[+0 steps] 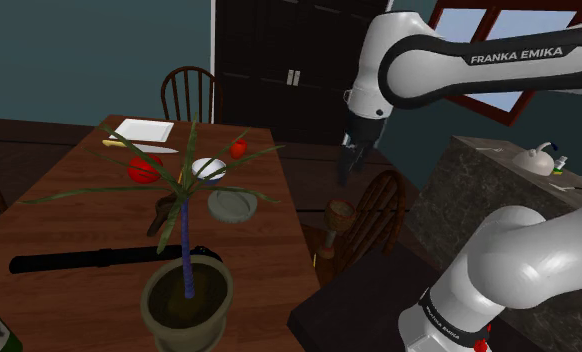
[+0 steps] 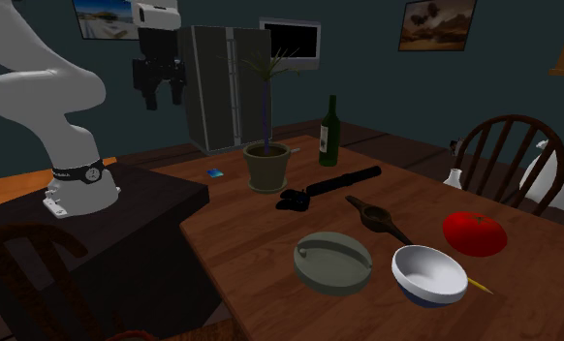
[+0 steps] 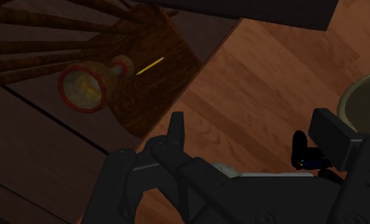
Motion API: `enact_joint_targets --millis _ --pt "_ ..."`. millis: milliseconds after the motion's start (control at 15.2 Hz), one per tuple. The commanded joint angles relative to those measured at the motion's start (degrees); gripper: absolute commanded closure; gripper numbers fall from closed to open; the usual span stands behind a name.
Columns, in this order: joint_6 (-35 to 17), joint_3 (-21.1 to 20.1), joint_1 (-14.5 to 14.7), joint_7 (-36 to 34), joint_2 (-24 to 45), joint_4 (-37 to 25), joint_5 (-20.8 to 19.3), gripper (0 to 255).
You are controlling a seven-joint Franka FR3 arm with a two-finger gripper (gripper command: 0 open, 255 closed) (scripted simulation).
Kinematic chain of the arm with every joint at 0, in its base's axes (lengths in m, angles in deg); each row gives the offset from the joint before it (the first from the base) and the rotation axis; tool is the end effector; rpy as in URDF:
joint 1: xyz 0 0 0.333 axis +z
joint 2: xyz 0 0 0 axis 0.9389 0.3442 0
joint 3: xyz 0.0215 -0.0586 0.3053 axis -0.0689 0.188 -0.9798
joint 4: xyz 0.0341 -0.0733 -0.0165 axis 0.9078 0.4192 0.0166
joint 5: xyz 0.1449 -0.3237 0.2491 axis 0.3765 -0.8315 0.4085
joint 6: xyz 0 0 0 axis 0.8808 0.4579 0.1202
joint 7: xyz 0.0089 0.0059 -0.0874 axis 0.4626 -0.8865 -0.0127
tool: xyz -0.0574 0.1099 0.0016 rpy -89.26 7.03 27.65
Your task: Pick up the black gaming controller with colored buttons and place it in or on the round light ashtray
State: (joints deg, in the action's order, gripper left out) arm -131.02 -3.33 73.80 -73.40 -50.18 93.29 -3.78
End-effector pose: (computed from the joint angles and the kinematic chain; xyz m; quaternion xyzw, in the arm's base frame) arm 0.3724 0.0813 0.4361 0.9939 0.1040 -0.0272 0.0229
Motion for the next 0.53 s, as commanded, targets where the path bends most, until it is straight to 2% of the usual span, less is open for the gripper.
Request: enact_joint_targets --millis 0,462 --pt "-4.24 -1.44 0.55 -1.29 2.89 0.84 0.71 0" --pt "-18.7 -6.84 1.81 -6.48 15.84 1.0 1.52 0"
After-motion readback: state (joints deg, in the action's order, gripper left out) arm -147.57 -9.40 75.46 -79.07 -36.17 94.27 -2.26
